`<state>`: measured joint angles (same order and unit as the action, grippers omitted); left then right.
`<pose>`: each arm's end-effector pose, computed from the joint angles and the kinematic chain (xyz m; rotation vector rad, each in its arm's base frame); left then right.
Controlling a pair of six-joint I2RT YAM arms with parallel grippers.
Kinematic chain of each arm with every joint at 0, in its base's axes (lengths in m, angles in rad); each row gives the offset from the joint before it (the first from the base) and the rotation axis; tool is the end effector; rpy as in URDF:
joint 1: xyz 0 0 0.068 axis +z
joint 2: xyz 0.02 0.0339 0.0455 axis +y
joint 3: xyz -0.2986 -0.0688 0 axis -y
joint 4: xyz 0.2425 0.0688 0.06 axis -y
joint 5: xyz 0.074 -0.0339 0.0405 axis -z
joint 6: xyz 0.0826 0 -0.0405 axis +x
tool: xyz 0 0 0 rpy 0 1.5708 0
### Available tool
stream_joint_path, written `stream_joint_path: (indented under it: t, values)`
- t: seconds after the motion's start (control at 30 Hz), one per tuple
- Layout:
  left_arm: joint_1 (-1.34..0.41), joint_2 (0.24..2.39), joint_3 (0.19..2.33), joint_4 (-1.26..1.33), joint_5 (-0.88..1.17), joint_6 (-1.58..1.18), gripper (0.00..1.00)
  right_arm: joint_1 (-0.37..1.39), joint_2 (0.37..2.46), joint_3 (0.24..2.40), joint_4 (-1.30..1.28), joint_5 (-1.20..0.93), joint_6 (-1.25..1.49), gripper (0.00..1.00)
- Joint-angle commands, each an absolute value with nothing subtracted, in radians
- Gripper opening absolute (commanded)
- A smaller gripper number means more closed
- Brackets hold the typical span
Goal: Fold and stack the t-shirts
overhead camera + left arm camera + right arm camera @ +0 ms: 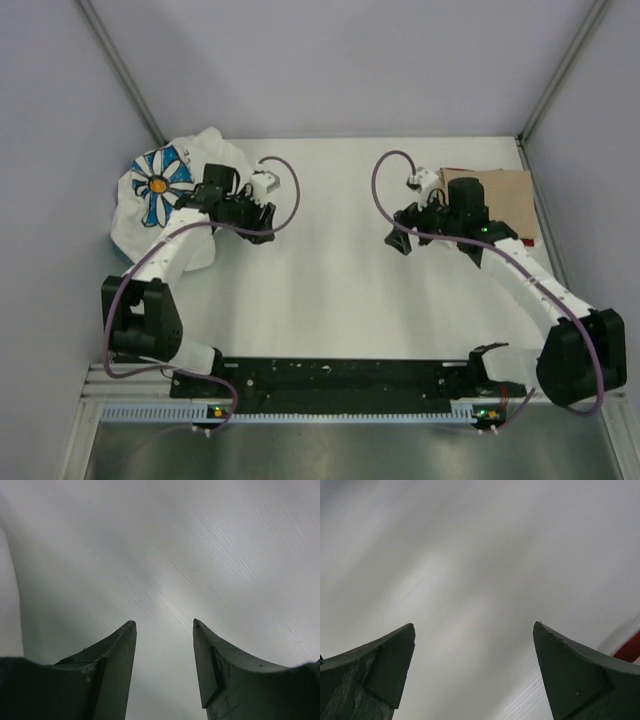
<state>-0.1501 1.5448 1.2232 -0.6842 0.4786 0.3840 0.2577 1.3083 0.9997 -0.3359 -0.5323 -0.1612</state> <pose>0.3306 -0.0885 0.2678 0.8246 2.3478 -0.5174 0.2870 0.1190 0.2982 -0.7382 2.0557 0.6415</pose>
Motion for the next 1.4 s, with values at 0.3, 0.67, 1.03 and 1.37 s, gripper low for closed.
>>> stream_joint_path:
  t: [0.3,0.67,1.03,1.37]
  values:
    - [-0.13,1.269,0.878,-0.439,0.515,0.512,0.6,0.348,1.017,0.529,0.152,-0.124,0.029,0.99]
    - [-0.074,1.272,0.854,-0.448,0.58,0.558,0.99,0.351,0.706,0.273,0.262,0.116,0.118,0.99]
    - [-0.022,1.213,0.845,-0.446,0.604,0.569,0.99,0.35,0.716,0.291,0.222,0.181,0.132,0.99]
    - [0.026,1.19,0.845,-0.457,0.637,0.58,0.99,0.35,0.721,0.293,0.212,0.265,0.167,0.99]
